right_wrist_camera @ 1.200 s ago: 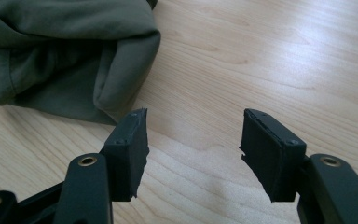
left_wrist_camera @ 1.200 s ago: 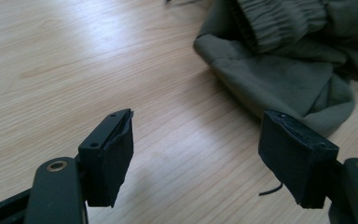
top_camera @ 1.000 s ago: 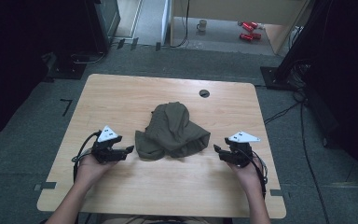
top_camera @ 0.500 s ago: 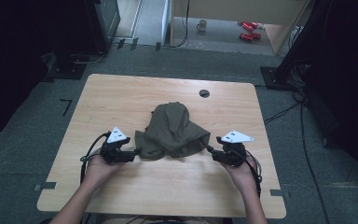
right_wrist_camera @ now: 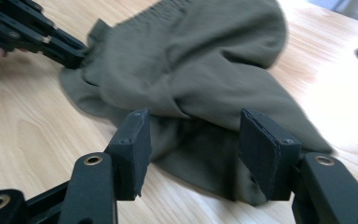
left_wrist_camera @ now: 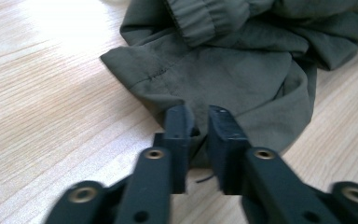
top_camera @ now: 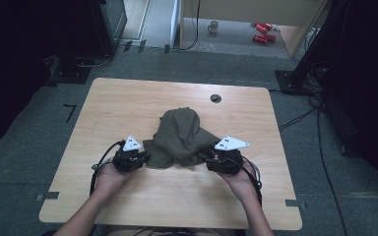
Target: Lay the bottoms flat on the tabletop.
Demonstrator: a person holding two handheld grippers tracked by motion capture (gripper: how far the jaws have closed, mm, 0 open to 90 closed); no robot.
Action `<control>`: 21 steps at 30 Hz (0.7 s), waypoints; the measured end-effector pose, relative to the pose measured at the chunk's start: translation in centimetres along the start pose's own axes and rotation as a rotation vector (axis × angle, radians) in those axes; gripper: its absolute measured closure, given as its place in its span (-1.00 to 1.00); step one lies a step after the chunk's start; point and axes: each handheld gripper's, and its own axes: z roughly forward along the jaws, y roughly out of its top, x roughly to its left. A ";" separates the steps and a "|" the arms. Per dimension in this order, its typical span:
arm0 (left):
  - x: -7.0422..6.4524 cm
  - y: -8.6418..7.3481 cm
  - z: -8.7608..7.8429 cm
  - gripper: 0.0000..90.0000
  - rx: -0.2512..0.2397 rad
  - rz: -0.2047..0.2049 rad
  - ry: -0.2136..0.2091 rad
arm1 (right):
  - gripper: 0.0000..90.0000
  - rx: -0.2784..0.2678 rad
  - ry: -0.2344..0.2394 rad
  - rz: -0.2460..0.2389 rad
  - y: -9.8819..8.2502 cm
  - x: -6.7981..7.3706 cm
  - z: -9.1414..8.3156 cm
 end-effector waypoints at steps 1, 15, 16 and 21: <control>0.0 0.0 0.0 0.89 0.000 0.000 0.000 | -0.01 0.000 0.005 -0.002 0.1 0.2 0.1; 0.8 -0.6 -2.1 0.99 -0.020 -0.026 -0.034 | -0.03 0.020 0.080 -0.094 2.2 3.5 3.4; 1.0 -0.8 -2.4 1.00 -0.019 -0.039 -0.031 | -0.04 0.020 0.085 -0.100 2.3 3.8 3.6; 1.7 -1.2 -3.2 0.99 -0.024 -0.056 -0.021 | -0.04 0.034 0.113 -0.132 2.8 5.0 4.8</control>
